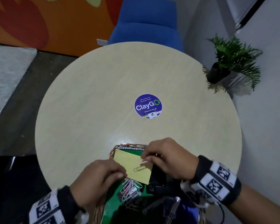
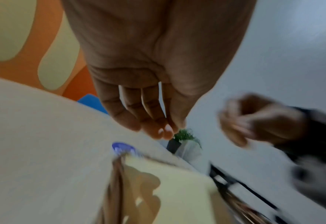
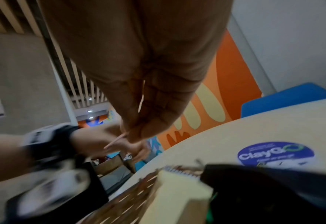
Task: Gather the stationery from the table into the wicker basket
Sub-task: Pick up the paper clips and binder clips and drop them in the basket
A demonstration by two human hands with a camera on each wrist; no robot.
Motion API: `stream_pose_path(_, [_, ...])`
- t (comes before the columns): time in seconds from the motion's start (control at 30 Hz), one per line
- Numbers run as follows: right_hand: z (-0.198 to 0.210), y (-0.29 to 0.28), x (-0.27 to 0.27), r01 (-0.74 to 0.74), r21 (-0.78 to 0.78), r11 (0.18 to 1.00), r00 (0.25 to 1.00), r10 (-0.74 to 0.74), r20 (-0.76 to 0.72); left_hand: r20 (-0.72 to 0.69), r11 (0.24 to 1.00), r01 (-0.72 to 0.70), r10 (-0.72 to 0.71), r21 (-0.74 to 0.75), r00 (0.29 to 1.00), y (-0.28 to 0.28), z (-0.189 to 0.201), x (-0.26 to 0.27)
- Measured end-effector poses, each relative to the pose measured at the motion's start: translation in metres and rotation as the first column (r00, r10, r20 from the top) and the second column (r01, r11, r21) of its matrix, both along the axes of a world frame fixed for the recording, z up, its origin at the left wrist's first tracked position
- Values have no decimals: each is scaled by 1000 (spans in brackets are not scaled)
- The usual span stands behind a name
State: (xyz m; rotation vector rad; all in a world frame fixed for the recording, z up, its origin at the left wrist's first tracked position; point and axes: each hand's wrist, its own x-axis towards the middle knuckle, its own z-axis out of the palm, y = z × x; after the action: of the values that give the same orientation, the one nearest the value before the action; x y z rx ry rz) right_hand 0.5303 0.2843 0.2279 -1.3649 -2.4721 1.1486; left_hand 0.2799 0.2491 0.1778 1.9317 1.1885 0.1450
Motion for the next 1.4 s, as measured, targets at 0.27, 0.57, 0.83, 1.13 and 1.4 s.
stream_pose_path(0.27, [-2,-73,-45,-200,-111,973,967,215,138,-258,912,128,-25,389,966,160,-16,43])
stream_pose_path(0.57, [-14,-111,-3,264,-8,965,965,-264,0,-398,755,544,-401,367,825,206,-98,108])
stream_pose_path(0.83, [-23,-128,21,422,126,898,907,-418,-56,-462,775,530,-351,344,814,206,-97,89])
stream_pose_path(1.13, [-14,-128,41,446,118,887,894,-435,-102,-445,978,154,-76,143,892,173,-86,27])
stream_pose_path(1.4, [-30,-111,67,368,209,906,928,-373,-16,-29,927,-357,363,112,931,79,-21,-24])
